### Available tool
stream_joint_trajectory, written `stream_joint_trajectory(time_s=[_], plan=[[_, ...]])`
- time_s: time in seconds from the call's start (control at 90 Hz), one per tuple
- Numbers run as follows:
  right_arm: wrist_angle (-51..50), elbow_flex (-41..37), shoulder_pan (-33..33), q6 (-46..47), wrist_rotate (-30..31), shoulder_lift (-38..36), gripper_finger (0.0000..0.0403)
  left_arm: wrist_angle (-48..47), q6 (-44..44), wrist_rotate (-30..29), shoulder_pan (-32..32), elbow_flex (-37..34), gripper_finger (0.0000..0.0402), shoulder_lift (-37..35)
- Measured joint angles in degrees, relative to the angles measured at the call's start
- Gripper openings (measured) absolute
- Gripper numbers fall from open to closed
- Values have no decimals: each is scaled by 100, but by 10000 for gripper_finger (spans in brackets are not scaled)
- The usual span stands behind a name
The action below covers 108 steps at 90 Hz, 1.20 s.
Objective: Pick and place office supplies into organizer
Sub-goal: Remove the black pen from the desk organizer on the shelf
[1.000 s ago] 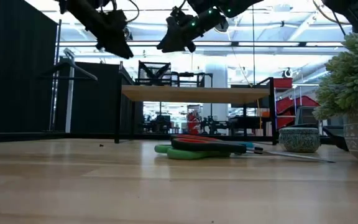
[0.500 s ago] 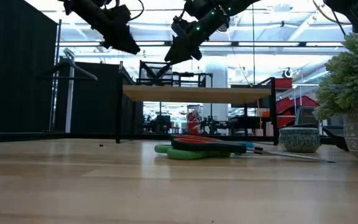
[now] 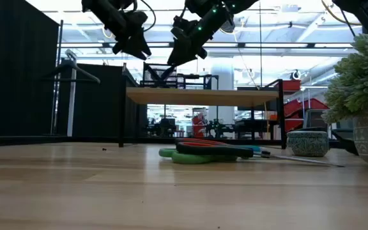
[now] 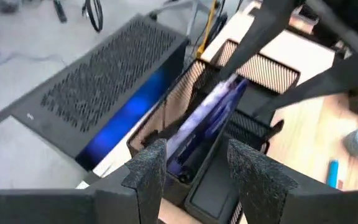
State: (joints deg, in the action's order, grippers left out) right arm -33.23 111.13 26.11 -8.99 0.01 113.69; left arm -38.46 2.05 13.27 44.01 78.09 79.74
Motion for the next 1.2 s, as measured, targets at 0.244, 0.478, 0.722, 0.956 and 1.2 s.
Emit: stream_joint_trajectory(time_s=[0.244,0.478,0.722,0.956,1.2], plan=[[14,-2,2,27,-2,0,178,-122,-6,-26,0,2,159,18],[26,-2,-20,81,8,0,178,-146,26,-26,-18,2,159,18],[31,-2,-22,83,7,0,178,-158,148,-268,-27,2,99,18],[35,-2,-24,83,7,0,178,-157,155,-275,-31,2,52,18],[42,-2,-24,157,11,0,178,-127,190,-286,-92,0,66,126]])
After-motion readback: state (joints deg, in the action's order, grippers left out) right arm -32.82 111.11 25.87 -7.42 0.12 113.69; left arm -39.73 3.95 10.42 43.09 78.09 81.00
